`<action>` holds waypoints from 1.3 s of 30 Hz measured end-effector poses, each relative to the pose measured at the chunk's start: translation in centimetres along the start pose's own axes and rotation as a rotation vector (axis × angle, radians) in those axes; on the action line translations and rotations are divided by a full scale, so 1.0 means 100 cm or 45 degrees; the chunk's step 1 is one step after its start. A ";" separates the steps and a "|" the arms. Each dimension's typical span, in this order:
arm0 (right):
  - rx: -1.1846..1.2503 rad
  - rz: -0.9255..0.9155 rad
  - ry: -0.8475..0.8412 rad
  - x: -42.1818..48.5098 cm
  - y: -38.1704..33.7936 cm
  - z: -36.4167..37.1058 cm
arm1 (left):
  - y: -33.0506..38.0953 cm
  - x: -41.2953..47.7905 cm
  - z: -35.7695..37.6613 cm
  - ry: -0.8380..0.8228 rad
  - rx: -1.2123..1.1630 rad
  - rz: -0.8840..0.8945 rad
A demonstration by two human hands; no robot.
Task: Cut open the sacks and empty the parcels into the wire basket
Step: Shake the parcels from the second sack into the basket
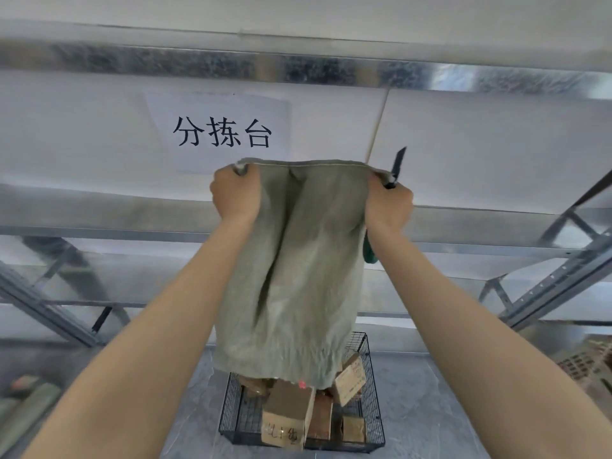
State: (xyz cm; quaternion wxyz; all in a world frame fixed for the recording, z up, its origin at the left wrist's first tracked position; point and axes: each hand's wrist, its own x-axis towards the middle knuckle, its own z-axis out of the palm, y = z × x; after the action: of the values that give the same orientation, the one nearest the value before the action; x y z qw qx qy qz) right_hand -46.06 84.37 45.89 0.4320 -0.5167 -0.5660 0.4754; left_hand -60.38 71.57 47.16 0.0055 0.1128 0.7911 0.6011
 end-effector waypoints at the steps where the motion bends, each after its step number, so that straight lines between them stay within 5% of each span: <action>1: 0.030 -0.012 -0.075 -0.004 -0.001 0.004 | 0.002 -0.006 0.005 -0.060 -0.022 0.031; 12: 0.140 -0.223 -0.681 -0.034 -0.021 0.004 | 0.023 -0.061 0.026 -0.461 -0.006 0.416; 18: 0.197 -0.101 -0.980 -0.029 -0.028 -0.011 | 0.033 -0.070 0.009 -0.798 -0.288 0.262; 23: 0.219 -0.110 -0.866 -0.023 -0.026 -0.015 | 0.030 -0.064 -0.004 -1.187 -0.440 0.018; 25: 0.262 -0.046 -0.810 -0.021 -0.025 -0.015 | 0.024 -0.057 -0.005 -1.076 -0.423 0.019; 29: 0.336 0.070 -0.761 -0.013 -0.026 -0.024 | 0.006 -0.033 -0.015 -0.386 -0.474 -0.142; 31: 0.381 0.093 -0.750 -0.006 -0.028 -0.032 | -0.005 -0.020 -0.023 -0.303 -0.424 -0.195; 34: 0.441 0.140 -0.767 0.001 -0.029 -0.041 | -0.017 -0.004 -0.034 -0.487 -0.367 -0.258; 39: 0.462 0.267 -0.821 0.011 -0.028 -0.053 | -0.020 0.000 -0.046 -1.094 -0.280 -0.230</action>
State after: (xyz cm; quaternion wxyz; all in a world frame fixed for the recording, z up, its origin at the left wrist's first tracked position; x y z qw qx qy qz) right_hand -41.50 85.89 49.58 0.2654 -0.3108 -0.5236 0.7476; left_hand -61.40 66.69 46.56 0.3977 0.2814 0.6552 0.5774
